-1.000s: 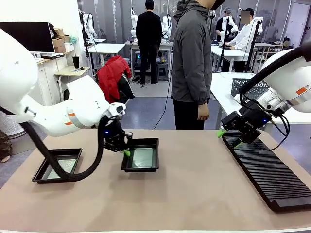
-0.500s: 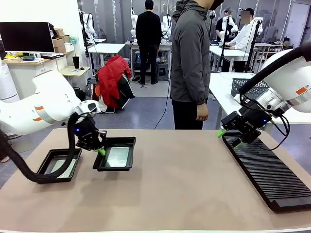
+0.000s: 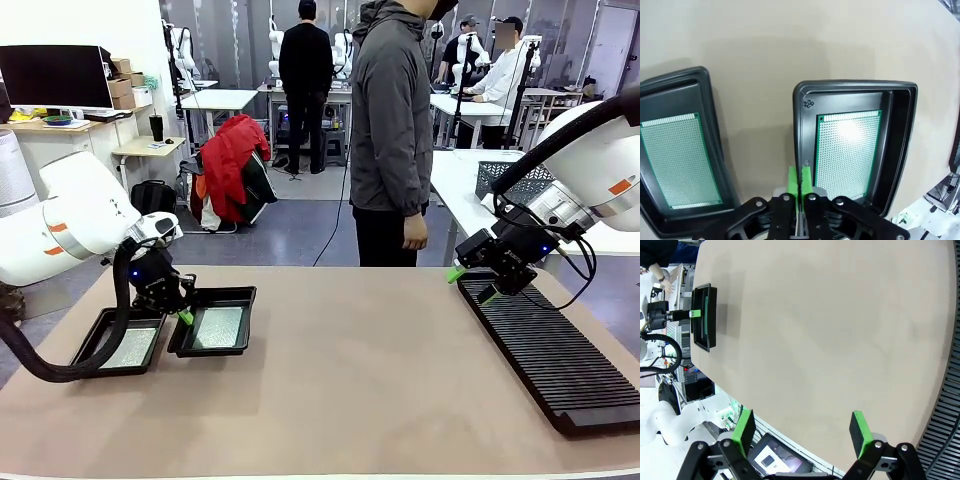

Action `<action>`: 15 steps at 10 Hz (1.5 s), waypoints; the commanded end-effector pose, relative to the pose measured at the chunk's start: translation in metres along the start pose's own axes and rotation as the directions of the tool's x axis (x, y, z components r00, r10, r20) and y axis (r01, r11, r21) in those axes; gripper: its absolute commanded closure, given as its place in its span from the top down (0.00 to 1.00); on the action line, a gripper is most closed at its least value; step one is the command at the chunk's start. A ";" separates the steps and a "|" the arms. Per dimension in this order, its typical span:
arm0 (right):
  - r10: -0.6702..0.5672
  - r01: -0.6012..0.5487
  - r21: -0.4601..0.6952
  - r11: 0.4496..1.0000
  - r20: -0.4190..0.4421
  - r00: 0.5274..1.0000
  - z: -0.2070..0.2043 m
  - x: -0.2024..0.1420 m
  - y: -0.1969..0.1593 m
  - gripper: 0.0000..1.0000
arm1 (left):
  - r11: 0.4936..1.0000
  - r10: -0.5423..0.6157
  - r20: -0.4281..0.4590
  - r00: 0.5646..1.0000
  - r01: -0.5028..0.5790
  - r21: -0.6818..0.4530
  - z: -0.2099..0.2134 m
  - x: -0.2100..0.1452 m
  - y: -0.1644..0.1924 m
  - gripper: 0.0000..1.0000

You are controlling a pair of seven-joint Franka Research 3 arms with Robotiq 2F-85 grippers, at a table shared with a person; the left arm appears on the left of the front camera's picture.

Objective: Inspect and transfer BCBs to ESD trays.
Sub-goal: Pick up the ESD tray and place it on the left side of the table.

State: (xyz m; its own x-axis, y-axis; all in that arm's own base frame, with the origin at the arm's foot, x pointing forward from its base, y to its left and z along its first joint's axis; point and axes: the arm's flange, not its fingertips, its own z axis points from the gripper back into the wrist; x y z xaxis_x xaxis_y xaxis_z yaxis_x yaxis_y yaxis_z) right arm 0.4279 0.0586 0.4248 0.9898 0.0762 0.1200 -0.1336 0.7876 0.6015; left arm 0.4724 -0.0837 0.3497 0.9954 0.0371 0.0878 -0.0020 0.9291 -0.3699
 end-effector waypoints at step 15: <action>-0.010 0.010 -0.014 1.000 0.007 1.000 -0.001 0.001 0.001 1.00 | 0.998 0.035 -0.021 0.999 -0.034 0.060 -0.034 0.002 0.015 0.22</action>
State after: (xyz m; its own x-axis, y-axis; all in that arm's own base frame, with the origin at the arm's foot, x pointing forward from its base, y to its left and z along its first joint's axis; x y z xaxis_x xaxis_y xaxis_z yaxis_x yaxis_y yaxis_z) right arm 0.4279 0.0586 0.4248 0.9898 0.0762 0.1200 -0.1336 0.7876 0.6015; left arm 0.4798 -0.0795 0.3079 0.9970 0.0544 0.0543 -0.0328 0.9404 -0.3385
